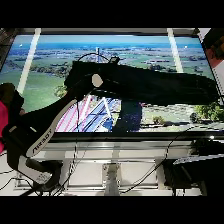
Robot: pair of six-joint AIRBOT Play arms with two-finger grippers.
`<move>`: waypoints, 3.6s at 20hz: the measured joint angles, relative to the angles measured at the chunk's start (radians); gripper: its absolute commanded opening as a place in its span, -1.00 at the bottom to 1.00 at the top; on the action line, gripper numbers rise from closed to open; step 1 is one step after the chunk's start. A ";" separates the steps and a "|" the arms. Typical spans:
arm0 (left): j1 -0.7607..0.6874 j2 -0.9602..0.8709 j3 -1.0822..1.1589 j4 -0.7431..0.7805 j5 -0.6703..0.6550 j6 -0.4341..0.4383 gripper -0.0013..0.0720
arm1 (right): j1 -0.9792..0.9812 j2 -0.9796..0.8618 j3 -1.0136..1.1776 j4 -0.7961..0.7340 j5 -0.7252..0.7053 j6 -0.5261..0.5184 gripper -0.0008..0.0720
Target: Fold the clothes and pants, and hang the long-sleeved shirts on hangers.
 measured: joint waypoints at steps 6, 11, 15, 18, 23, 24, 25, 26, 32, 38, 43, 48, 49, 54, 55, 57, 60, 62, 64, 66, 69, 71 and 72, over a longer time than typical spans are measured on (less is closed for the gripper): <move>-0.038 -0.002 0.000 -0.001 0.056 0.000 -0.10 | -0.002 -0.082 -0.003 0.040 -0.068 0.035 0.56; -0.045 -0.003 0.000 -0.001 0.117 0.000 -0.10 | 0.020 -0.141 -0.003 0.136 -0.124 -0.001 0.56; -0.048 -0.017 0.000 -0.011 0.136 -0.001 -0.10 | 0.045 -0.159 -0.004 0.179 -0.202 -0.013 0.52; -0.053 -0.042 0.000 -0.097 0.153 -0.001 -0.09 | 0.069 -0.165 -0.004 0.188 -0.247 -0.016 0.52; -0.097 -0.097 0.000 -0.281 0.209 0.005 -0.10 | 0.121 -0.167 -0.001 0.195 -0.294 -0.027 -0.86; -0.111 -0.106 0.000 -0.310 0.231 0.012 -0.11 | 0.127 -0.168 0.002 0.195 -0.296 -0.031 -0.86; -0.126 -0.115 0.001 -0.340 0.255 0.016 -0.34 | 0.131 -0.167 0.005 0.195 -0.294 -0.037 -0.87; -0.142 -0.126 0.002 -0.375 0.285 0.020 -0.45 | 0.134 -0.165 0.009 0.195 -0.289 -0.046 -0.87; -0.195 -0.227 0.066 -0.490 0.426 0.024 -0.91 | 0.153 -0.107 0.047 0.204 -0.179 -0.150 -0.87; -0.188 -0.334 0.145 -0.513 0.488 -0.072 -0.91 | 0.245 -0.040 0.132 0.257 0.024 -0.259 -0.87; -0.177 -0.377 0.159 -0.515 0.459 -0.156 -0.91 | 0.368 -0.011 0.237 0.359 0.109 -0.290 -0.87; -0.164 -0.407 0.161 -0.516 0.408 -0.224 -0.91 | 0.515 -0.003 0.324 0.431 0.155 -0.296 -0.87; -0.162 -0.408 0.162 -0.516 0.400 -0.229 -0.91 | 0.546 -0.002 0.331 0.436 0.154 -0.297 -0.87; -0.126 -0.338 0.163 -0.463 0.384 -0.203 -0.92 | 0.709 -0.001 0.344 0.454 0.137 -0.298 -0.87; -0.110 -0.309 0.163 -0.430 0.383 -0.199 -0.92 | 0.742 -0.001 0.345 0.445 0.127 -0.297 -0.87; -0.066 -0.239 0.163 -0.356 0.382 -0.193 -0.92 | 0.822 -0.001 0.346 0.398 0.115 -0.287 -0.87; 0.019 -0.127 0.163 -0.269 0.363 -0.187 -0.91 | 0.953 -0.008 0.341 0.272 0.099 -0.250 -0.87; 0.073 -0.069 0.163 -0.231 0.341 -0.186 -0.91 | 1.048 -0.016 0.325 0.181 0.092 -0.220 -0.72; 0.115 -0.028 0.163 -0.205 0.319 -0.183 -0.91 | 1.136 -0.029 0.315 0.074 0.098 -0.191 0.17; 0.143 -0.004 0.163 -0.191 0.307 -0.183 -0.91 | 1.207 -0.036 0.312 -0.031 0.098 -0.173 0.20; 0.161 0.012 0.163 -0.179 0.284 -0.174 -0.91 | 1.259 -0.040 0.323 -0.120 0.089 -0.155 0.22; 0.166 0.018 0.163 -0.176 0.274 -0.165 -0.91 | 1.263 -0.038 0.332 -0.154 0.082 -0.150 0.19; 0.167 0.019 0.163 -0.175 0.261 -0.163 -0.91 | 1.257 -0.034 0.336 -0.163 0.080 -0.147 -0.16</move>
